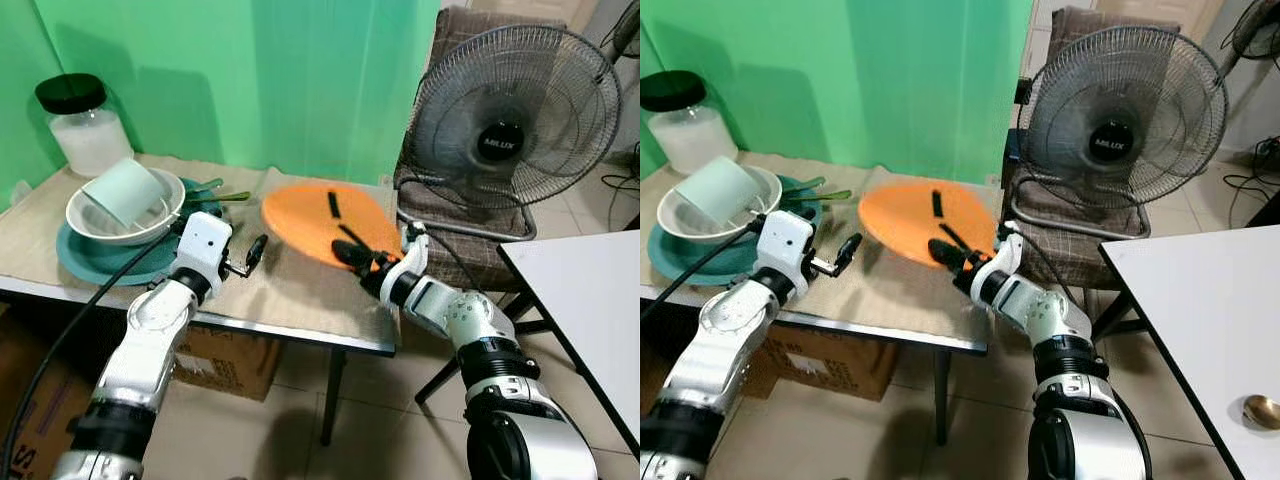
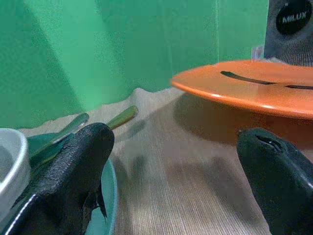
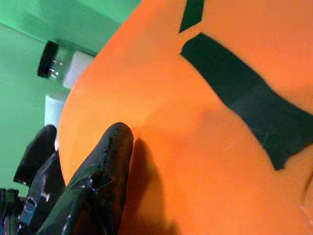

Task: Setting the table

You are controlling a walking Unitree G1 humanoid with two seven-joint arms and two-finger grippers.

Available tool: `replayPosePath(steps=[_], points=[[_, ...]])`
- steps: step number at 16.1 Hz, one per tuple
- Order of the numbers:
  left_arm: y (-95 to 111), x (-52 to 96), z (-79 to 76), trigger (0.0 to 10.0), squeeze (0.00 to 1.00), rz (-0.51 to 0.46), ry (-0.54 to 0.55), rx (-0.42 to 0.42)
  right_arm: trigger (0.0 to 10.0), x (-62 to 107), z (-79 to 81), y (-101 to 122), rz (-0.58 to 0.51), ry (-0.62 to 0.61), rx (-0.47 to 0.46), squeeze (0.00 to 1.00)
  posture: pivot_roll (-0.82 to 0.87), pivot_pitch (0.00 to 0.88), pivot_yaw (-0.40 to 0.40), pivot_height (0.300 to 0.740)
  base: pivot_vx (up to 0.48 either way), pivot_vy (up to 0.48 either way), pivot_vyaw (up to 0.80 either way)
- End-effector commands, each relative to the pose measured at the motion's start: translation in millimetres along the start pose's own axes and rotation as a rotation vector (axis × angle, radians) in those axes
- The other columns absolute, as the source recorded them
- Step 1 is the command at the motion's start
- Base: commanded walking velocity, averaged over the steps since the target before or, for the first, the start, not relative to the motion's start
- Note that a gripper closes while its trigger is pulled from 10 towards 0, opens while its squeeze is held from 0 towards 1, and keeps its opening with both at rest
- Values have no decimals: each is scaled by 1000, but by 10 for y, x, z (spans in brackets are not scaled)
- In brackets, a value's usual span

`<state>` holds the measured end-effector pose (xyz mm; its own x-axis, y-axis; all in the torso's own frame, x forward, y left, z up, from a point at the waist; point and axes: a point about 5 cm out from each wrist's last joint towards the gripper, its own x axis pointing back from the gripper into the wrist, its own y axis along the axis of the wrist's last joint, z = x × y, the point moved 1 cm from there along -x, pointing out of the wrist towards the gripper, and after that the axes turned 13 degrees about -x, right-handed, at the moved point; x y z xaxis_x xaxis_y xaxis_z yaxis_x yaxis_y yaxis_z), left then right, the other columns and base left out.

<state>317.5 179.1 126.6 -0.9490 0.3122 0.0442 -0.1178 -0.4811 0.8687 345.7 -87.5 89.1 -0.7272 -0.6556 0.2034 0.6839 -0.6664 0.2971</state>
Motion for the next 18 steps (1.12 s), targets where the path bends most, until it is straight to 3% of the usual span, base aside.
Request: replayPosePath(steps=[1, 4, 6, 7, 11, 15, 17, 18], points=[[81, 8, 44, 10000, 0, -20, 12, -2, 10000, -9, 197, 130, -34, 73, 94, 0, -36, 0, -46, 740, 0, 0, 0], [107, 68, -6, 10000, 0, 0, -11, -18, 10000, -24, 253, 65, 23, 70, 249, 0, -43, 0, -41, 740, 0, 0, 0], [108, 82, -15, 10000, 0, 7, -15, -18, 10000, -26, 262, 53, 31, 72, 274, 0, -43, 0, -41, 740, 0, 0, 0], [127, 120, -18, 10000, 0, 17, -12, -19, 10000, -24, 280, 41, 33, 71, 335, 0, -47, 0, -39, 740, 0, 0, 0], [331, 362, 70, 10000, 0, -29, 72, -10, 10000, 58, 399, 181, -90, 86, 456, 0, -34, 0, -55, 740, 0, 0, 0], [561, 602, 138, 10000, 0, -78, 149, 22, 10000, 233, 629, 333, -256, 156, 606, 0, -21, 0, -69, 740, 0, 0, 0], [539, 641, 166, 10000, 0, -44, 182, 27, 10000, 258, 672, 303, -252, 169, 682, 0, -17, 0, -71, 740, 0, 0, 0], [484, 645, 160, 10000, 0, -3, 184, 23, 10000, 232, 619, 238, -199, 137, 688, 0, -19, 0, -68, 740, 0, 0, 0]])
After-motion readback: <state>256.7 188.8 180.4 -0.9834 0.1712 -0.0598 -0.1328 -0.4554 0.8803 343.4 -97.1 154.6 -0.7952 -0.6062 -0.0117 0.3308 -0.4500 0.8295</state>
